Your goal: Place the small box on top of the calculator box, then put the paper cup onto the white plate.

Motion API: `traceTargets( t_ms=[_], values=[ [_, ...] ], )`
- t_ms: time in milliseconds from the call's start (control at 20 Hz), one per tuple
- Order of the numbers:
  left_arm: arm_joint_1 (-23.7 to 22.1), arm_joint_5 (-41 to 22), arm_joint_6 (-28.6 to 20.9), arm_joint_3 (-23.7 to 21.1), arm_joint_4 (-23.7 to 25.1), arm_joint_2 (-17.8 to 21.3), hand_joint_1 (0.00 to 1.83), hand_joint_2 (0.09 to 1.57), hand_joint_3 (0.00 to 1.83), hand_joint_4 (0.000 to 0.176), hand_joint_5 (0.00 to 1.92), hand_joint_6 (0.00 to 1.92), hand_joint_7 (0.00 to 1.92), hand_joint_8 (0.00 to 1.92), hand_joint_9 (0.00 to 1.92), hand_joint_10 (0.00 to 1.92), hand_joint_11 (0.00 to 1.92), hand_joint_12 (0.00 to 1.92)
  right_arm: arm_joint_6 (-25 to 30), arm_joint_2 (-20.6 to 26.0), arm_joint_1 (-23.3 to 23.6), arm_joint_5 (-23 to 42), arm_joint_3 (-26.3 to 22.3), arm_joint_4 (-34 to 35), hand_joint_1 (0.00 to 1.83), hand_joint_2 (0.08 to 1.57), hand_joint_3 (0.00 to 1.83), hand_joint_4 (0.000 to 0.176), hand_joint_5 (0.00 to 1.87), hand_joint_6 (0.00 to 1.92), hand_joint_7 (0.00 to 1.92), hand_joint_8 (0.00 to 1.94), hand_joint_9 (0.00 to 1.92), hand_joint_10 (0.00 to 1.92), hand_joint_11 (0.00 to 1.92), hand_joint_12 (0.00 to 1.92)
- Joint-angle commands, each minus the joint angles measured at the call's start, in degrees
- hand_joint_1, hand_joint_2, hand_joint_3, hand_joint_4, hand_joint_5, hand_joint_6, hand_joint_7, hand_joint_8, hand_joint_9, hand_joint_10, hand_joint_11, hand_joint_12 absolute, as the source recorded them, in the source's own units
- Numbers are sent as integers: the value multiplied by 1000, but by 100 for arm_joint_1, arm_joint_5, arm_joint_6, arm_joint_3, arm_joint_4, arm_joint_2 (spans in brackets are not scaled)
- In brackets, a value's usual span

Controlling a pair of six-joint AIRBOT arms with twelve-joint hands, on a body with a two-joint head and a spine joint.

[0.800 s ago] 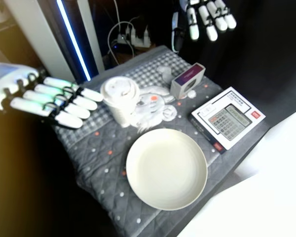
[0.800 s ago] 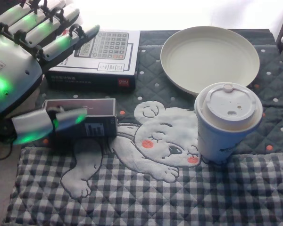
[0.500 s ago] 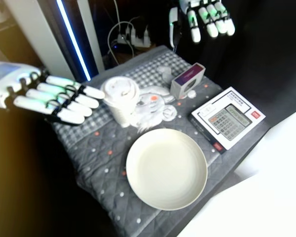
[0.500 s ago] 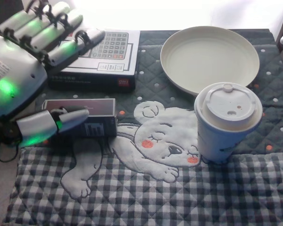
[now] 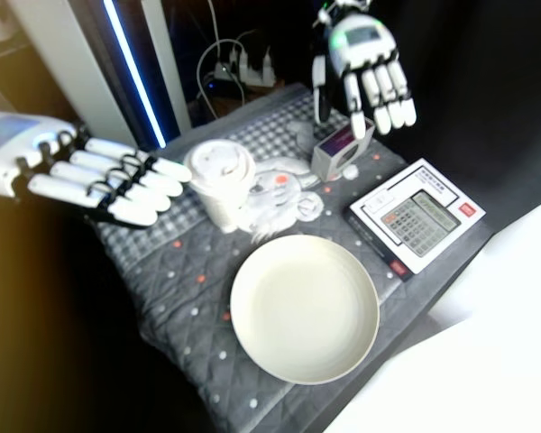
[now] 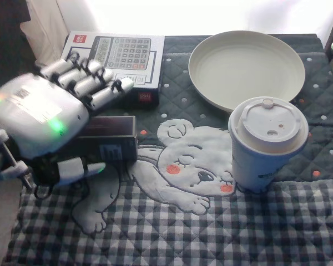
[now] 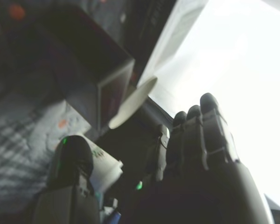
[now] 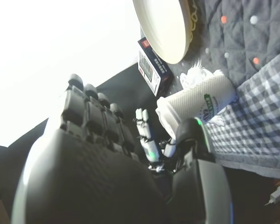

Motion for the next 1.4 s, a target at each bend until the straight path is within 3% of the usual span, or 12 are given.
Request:
traceTargets(
  t_ms=[0,50,100,150,200,450,700,750,850,1050,1150,1350],
  values=[
    [-65,-574,58,62,72,4,812,1169,1,3,383,101,452,660,363,1122,188,1695,-33,34,59,705,5,94,655,1254,19,0,0,0,0,0,0,0,34,19],
    [-64,-568,58,79,32,-11,879,1164,0,0,554,159,505,1026,480,1442,384,1850,-33,33,59,705,5,94,655,1254,18,0,0,0,0,0,0,0,39,25],
    [-61,-560,58,98,-31,-18,910,1163,0,0,681,210,595,1173,610,1563,558,1907,-33,30,59,705,5,94,640,1267,0,0,0,0,0,0,0,0,7,275],
    [-55,-561,58,98,-42,-18,1153,1205,4,0,704,950,823,1364,773,1565,728,1880,-33,28,59,705,6,94,643,1268,0,0,0,0,0,0,0,0,1,453],
    [-49,-560,58,112,-87,-17,1197,1209,1,0,720,1145,877,1366,775,1463,682,1831,-33,24,59,705,6,95,644,1271,0,0,0,0,0,0,0,0,0,489],
    [-53,-780,57,61,-59,32,1213,1231,0,0,690,1185,859,1461,832,1563,756,1875,-33,3,59,705,11,97,670,1273,0,0,0,0,0,0,0,0,0,290],
    [-311,-1570,56,-158,277,305,1177,1234,0,0,702,1253,832,1426,717,1391,597,1747,-33,-4,59,700,25,98,667,1276,0,0,0,0,0,0,0,0,0,30],
    [-389,-1626,54,-122,260,303,1182,1231,0,0,712,1232,836,1430,711,1386,574,1747,-33,-7,59,685,28,98,664,1273,0,0,0,0,0,0,0,0,0,58],
    [-734,-1645,50,15,229,265,1199,1202,0,0,784,1136,870,1375,761,1382,639,1757,-33,-16,59,656,38,98,653,1268,0,0,0,0,0,0,0,0,0,485],
    [-1746,-647,51,796,-204,-134,1214,1204,0,0,755,1160,891,1366,879,1432,832,1736,-33,-104,59,575,79,95,644,1276,2,0,0,0,0,0,0,0,0,309],
    [-2227,53,49,1370,-693,-472,1201,1187,0,0,794,1144,910,1279,896,1255,791,1640,-33,-164,59,563,112,92,642,1277,2,0,0,0,0,0,0,0,0,304],
    [-2412,858,49,2234,-1458,-1094,1146,1237,2,9,740,1289,773,1414,761,1286,701,1648,-33,-226,59,531,141,88,569,1287,5,0,0,0,0,0,0,0,0,1]
  ],
)
